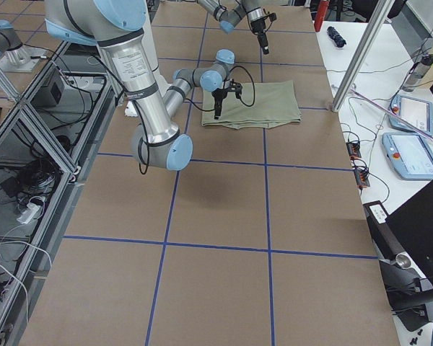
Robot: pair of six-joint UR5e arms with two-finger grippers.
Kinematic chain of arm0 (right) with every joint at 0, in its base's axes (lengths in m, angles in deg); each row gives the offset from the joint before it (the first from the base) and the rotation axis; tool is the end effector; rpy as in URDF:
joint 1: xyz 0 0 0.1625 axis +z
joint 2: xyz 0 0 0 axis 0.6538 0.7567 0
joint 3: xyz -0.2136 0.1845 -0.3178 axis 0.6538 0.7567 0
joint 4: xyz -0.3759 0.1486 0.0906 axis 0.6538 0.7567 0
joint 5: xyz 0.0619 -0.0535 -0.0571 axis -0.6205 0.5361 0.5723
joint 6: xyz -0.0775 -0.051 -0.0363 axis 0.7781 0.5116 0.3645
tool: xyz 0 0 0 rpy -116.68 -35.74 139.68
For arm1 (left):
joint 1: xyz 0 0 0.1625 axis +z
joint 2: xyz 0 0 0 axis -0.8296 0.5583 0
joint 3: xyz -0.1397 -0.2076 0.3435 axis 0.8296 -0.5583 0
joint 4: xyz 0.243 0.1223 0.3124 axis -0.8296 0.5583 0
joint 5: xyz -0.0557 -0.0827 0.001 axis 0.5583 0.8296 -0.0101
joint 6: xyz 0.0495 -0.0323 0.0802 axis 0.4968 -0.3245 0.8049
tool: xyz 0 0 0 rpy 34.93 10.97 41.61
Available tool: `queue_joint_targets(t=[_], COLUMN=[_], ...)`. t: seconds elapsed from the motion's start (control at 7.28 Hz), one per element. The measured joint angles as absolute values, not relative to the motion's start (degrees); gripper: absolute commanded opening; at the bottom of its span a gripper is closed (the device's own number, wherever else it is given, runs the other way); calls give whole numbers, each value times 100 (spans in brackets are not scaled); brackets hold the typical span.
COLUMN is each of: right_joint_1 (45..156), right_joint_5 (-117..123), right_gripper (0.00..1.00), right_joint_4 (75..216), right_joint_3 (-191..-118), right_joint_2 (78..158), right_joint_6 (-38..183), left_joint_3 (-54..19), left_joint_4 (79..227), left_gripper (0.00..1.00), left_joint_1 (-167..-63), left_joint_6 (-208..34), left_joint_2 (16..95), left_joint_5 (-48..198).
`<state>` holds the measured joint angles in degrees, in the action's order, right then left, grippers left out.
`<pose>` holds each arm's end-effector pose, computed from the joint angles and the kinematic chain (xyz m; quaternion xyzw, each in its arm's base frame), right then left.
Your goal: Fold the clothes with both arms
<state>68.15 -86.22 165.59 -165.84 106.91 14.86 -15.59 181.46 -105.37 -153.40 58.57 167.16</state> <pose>-0.5177 -0.3745 0.2549 -0.0536 -0.3681 0.0289 0.9278 0.3466 -0.5465 0.3373 0.1534 0.6059 -0.1480 0.7664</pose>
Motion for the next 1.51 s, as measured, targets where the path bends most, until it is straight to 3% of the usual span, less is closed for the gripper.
queue_joint_targets(t=[0.55,1.51], right_joint_1=[6330,6043], right_joint_5=[-7803,-7657], right_gripper=[97,90], right_joint_4=[15312,15140], right_joint_3=[-16641,-16530], right_joint_2=[11204,11313], right_joint_6=[-1268,-1790], left_joint_3=[-1559,-1599], left_joint_4=[18145,18146], left_gripper=[65,65], left_joint_1=[-10544,-10545], left_joint_6=[-15340,-15340], left_joint_2=[5857,5848], left_joint_5=[16716,16716])
